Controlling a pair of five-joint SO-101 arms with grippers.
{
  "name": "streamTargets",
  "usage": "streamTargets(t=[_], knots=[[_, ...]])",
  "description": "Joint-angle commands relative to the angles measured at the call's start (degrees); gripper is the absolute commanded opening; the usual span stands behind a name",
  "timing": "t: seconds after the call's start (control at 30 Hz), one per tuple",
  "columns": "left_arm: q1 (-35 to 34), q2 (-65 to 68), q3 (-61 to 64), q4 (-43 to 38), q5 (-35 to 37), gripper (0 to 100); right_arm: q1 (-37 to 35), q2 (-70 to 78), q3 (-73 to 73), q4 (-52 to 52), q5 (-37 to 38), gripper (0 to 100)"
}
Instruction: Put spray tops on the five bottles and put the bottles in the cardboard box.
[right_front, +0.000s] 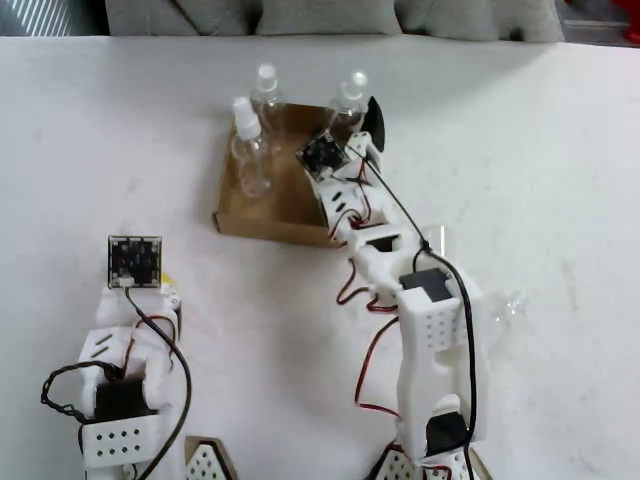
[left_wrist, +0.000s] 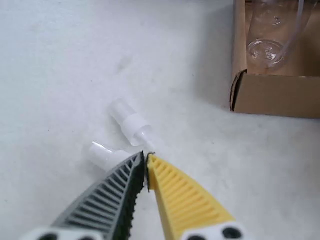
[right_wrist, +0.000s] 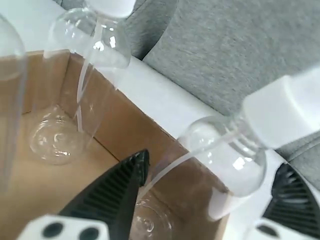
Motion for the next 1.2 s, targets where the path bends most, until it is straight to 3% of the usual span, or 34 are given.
streamTargets(t=[0.0,0.5,0.6,0.83,1.17], knots=[[0.66,-0.57,-0.35,0.0,-0.44,3,-0.31,-7.78,1.67,0.48,-1.41,34.5],[0.66,-0.57,-0.35,0.0,-0.44,3,-0.31,-17.27,5.27,7.34,-4.22,34.5],[0.66,-0.4,-0.35,-0.7,-0.44,3,-0.22,-20.18,5.8,10.07,-9.14,34.5],[0.66,-0.4,-0.35,-1.05,-0.44,3,1.63,-31.34,6.15,25.19,-16.18,34.6],[0.57,-0.4,-0.35,-1.05,-0.44,3,1.98,-49.27,6.15,54.81,-27.6,34.6]])
